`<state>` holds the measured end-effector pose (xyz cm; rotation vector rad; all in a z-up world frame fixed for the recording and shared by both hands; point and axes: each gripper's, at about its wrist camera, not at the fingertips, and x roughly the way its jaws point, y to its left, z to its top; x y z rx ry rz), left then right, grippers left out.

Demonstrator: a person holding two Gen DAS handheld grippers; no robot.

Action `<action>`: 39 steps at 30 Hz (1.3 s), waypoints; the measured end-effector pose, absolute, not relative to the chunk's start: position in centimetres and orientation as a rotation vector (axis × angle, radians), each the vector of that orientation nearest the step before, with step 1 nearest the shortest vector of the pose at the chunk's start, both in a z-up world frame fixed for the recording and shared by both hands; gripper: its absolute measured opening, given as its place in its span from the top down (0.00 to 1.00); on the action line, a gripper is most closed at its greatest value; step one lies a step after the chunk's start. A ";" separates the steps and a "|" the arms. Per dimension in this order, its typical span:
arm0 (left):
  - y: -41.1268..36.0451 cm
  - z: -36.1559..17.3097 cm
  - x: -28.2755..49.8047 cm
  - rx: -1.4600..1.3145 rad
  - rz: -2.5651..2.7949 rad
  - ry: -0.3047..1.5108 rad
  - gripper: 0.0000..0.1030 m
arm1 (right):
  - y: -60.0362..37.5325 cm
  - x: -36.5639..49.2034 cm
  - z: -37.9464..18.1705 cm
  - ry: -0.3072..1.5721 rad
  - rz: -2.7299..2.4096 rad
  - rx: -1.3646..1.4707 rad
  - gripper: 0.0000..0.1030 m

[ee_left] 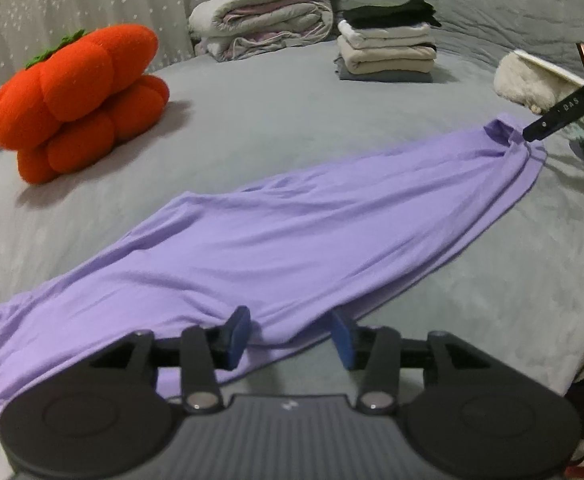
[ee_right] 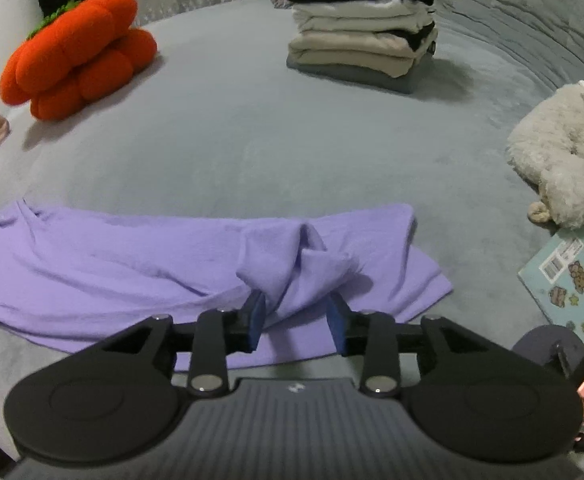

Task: Fold clothes
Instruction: 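Lower the leg onto the garment and open both grippers, then move both grippers over the lavender garment waistband edge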

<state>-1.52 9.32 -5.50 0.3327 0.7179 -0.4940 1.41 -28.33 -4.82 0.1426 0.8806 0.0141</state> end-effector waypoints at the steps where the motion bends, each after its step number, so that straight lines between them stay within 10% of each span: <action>1: 9.5 -5.3 -1.4 0.318 -0.494 0.722 0.53 | -28.5 1.4 -4.6 0.876 0.015 0.151 0.60; 15: 12.0 -4.0 0.2 0.130 -0.389 0.686 0.27 | -27.9 2.9 -2.8 0.837 -0.015 0.154 0.49; 39: 16.1 -5.6 5.6 -0.135 -0.113 0.692 0.27 | -18.8 9.7 -4.2 0.937 0.360 0.320 0.47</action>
